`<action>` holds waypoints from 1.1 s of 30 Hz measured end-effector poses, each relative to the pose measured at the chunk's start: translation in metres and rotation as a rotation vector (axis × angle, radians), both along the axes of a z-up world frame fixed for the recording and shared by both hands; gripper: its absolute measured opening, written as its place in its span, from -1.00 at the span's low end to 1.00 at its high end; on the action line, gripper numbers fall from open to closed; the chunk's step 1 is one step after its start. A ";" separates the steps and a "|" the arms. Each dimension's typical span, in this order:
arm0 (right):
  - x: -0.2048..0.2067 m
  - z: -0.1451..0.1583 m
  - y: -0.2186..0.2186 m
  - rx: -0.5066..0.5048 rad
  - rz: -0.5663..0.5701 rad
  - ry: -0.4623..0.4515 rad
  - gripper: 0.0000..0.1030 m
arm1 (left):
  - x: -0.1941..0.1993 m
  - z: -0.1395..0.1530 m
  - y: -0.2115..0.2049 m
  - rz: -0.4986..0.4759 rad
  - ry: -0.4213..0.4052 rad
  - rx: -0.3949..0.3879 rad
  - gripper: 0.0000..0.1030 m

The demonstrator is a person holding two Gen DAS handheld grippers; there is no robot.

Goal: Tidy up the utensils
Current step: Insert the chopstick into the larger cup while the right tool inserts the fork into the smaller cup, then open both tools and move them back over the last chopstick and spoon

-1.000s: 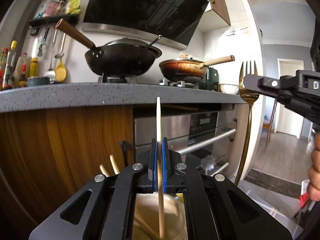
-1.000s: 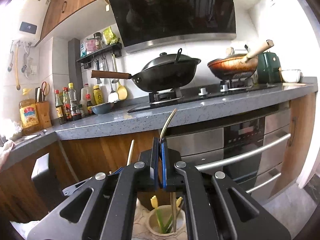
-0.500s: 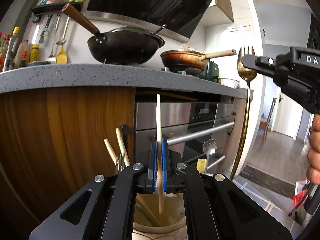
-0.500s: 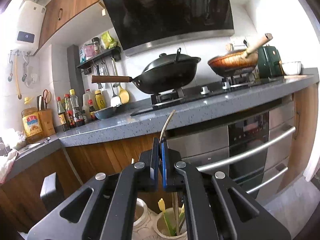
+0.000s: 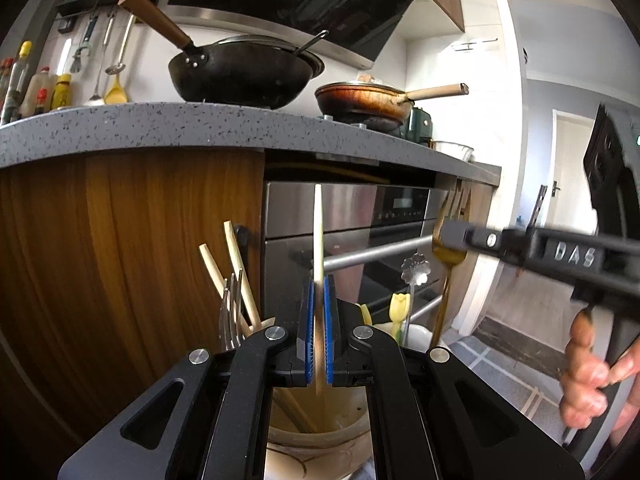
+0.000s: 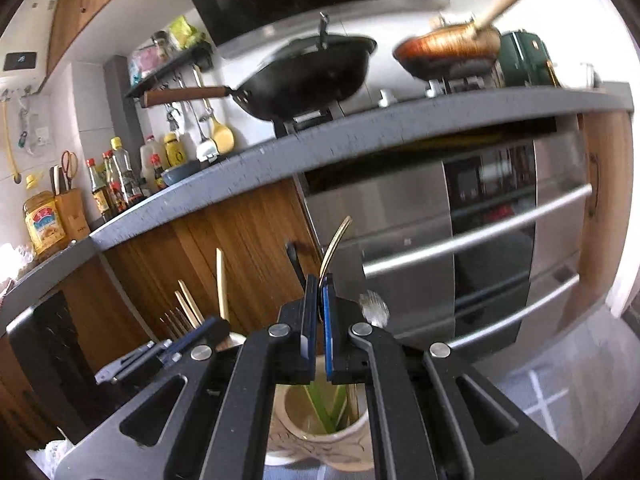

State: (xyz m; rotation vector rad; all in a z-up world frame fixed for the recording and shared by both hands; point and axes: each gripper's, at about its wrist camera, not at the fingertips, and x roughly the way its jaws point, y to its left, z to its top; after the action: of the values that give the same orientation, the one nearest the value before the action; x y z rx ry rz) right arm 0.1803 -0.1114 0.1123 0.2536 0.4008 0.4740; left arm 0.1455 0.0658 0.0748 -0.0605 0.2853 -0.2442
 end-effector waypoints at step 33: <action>-0.025 0.019 -0.027 0.007 -0.030 0.003 0.18 | -0.017 0.022 -0.012 -0.032 0.041 0.005 0.13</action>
State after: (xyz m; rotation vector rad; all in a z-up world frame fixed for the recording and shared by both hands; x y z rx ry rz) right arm 0.1550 -0.1381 0.1311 0.2673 0.3980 0.4455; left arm 0.1288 0.0543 0.0966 -0.0564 0.3274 -0.2744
